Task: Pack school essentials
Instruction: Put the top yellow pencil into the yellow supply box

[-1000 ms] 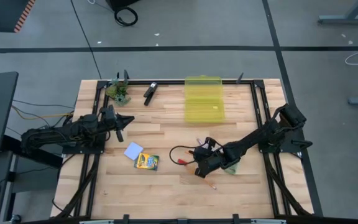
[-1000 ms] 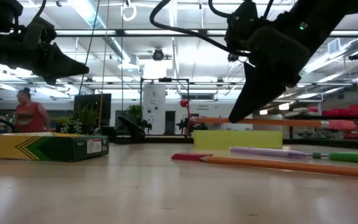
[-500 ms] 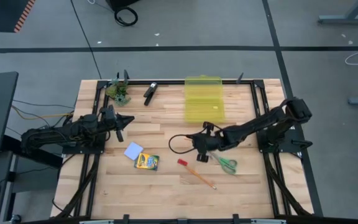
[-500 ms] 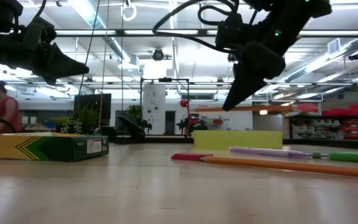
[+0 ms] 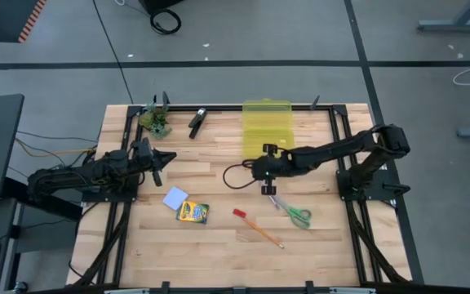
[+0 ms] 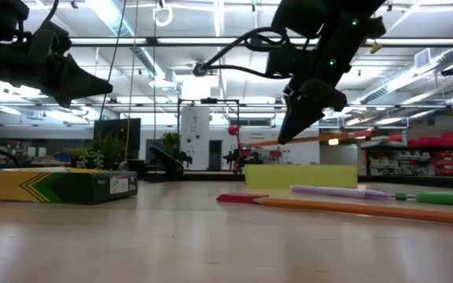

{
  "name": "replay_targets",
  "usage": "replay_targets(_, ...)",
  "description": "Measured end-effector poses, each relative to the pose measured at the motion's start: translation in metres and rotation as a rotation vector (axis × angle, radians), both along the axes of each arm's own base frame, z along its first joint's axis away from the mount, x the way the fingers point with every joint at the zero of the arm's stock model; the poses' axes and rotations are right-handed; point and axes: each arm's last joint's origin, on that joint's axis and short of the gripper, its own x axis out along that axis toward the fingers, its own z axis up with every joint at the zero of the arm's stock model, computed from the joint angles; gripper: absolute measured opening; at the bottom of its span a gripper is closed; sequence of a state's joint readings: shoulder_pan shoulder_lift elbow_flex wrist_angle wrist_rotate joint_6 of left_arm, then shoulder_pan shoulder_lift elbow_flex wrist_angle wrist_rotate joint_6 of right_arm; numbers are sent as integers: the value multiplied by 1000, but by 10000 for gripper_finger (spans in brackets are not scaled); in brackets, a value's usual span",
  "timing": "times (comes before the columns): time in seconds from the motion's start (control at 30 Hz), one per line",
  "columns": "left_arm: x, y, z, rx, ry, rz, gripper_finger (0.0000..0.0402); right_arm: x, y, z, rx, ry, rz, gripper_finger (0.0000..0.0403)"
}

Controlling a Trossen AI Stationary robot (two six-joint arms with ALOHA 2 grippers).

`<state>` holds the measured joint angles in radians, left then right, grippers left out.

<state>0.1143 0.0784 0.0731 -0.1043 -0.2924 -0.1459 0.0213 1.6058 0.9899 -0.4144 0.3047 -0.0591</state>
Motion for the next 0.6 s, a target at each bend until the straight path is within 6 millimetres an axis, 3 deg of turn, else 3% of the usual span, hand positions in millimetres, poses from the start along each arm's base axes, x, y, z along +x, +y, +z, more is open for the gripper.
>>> replay_targets(0.6, 0, 0, 0, 0, 0, 0, 33, -10, -77, -1, 23, 65, 64, 35)
